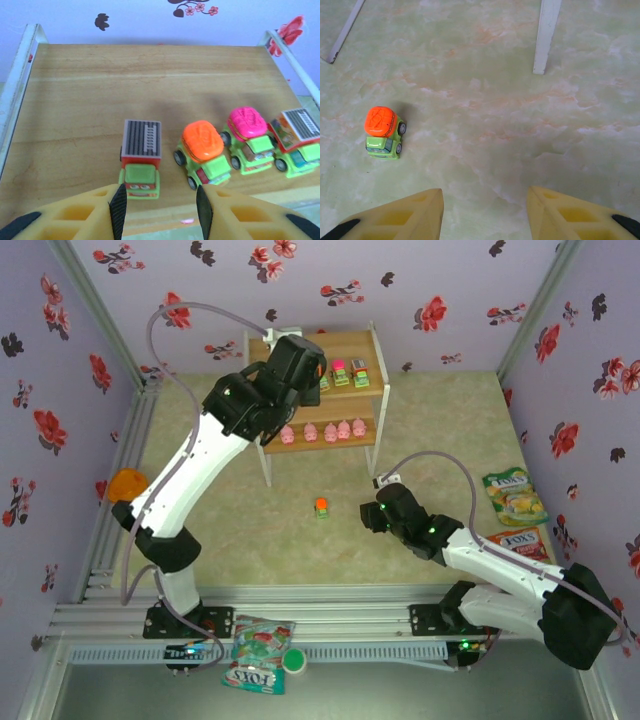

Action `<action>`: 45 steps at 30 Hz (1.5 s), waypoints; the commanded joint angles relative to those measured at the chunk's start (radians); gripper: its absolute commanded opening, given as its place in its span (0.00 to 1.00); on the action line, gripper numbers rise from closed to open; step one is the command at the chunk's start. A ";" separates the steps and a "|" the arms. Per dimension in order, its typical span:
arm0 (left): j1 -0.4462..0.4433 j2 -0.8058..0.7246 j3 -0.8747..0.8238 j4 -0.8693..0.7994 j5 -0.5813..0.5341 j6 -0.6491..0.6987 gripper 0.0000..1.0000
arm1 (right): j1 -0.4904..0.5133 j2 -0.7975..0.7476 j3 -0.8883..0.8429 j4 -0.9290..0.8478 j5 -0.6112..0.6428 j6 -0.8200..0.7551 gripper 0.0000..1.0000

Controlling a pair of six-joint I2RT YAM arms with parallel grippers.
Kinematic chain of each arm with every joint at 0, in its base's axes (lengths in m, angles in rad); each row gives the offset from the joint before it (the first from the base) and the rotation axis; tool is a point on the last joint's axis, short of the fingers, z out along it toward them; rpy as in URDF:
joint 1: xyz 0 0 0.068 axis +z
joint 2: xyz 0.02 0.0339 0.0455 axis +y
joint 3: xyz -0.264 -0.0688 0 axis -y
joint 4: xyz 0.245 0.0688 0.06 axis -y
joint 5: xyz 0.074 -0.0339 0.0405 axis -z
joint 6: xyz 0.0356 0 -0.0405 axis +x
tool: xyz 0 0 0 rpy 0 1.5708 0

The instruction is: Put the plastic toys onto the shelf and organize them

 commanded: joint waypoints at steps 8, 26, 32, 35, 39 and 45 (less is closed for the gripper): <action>-0.148 -0.126 -0.225 0.049 -0.125 -0.072 0.46 | 0.009 -0.021 0.010 0.014 0.020 -0.010 0.48; -0.293 -0.174 -0.682 0.112 -0.163 -0.372 0.51 | -0.002 -0.033 0.016 -0.056 0.182 0.029 0.59; -0.304 -0.152 -0.831 0.243 -0.113 -0.439 0.52 | -0.009 -0.040 0.011 -0.055 0.182 0.031 0.59; -0.306 -0.109 -0.847 0.256 -0.103 -0.458 0.52 | -0.015 -0.049 0.009 -0.056 0.182 0.032 0.59; -0.308 -0.056 -0.867 0.283 -0.087 -0.483 0.53 | -0.021 -0.067 0.000 -0.056 0.186 0.036 0.59; -0.307 0.009 -0.889 0.331 -0.064 -0.495 0.53 | -0.027 -0.067 -0.003 -0.054 0.183 0.039 0.60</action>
